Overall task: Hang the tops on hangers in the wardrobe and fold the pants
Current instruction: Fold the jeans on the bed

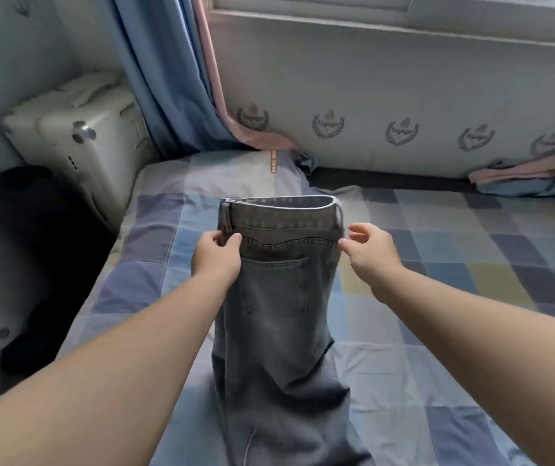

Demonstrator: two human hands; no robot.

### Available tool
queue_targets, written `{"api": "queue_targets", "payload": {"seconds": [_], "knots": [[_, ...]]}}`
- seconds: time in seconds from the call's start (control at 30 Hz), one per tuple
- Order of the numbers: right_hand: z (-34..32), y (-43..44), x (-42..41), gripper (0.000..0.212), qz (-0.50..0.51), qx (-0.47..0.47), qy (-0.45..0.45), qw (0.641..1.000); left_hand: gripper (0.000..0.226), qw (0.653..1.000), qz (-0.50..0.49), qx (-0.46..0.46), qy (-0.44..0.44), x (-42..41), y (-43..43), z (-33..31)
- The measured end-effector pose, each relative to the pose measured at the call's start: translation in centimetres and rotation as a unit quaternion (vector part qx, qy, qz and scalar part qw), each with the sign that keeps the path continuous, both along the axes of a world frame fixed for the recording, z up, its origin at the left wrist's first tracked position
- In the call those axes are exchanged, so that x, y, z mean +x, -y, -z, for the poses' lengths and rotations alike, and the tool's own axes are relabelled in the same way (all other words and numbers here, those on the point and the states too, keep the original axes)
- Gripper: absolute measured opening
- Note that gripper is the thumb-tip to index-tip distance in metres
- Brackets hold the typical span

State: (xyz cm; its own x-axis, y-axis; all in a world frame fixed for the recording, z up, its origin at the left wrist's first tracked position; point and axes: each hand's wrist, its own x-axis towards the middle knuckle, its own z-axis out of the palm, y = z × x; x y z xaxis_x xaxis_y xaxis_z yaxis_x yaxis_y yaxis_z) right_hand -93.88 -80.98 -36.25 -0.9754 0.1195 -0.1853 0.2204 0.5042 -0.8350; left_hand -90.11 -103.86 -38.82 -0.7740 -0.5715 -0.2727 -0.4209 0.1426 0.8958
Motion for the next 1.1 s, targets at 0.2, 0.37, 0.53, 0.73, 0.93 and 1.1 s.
{"api": "queue_targets", "payload": {"seconds": [0.2, 0.37, 0.53, 0.73, 0.93, 1.1], "knots": [[6.4, 1.0, 2.1, 0.069, -0.177, 0.086, 0.056, 0.979, 0.056, 0.987, 0.145, -0.05, 0.038, 3.0, -1.7, 6.9], [7.4, -0.6, 5.4, 0.066, -0.249, 0.126, 0.054, 0.959, 0.06, 0.966, 0.222, -0.112, 0.074, 7.0, -3.8, 8.1], [7.0, -5.1, 11.0, 0.063, -0.307, 0.175, 0.071, 0.933, 0.057, 0.954, 0.259, -0.112, 0.097, 13.6, -8.9, 7.9], [7.2, -13.4, 20.0, 0.046, -0.353, 0.185, 0.079, 0.914, 0.038, 0.973, 0.183, -0.026, 0.135, 25.8, -17.8, 8.1], [10.0, -21.2, 29.4, 0.017, -0.307, 0.104, 0.128, 0.937, 0.022, 0.978, 0.057, 0.069, 0.189, 38.1, -25.4, 10.2], [15.6, -25.8, 37.1, 0.015, -0.279, 0.091, 0.226, 0.929, 0.03, 0.956, 0.024, 0.091, 0.278, 46.5, -29.0, 14.7]]}}
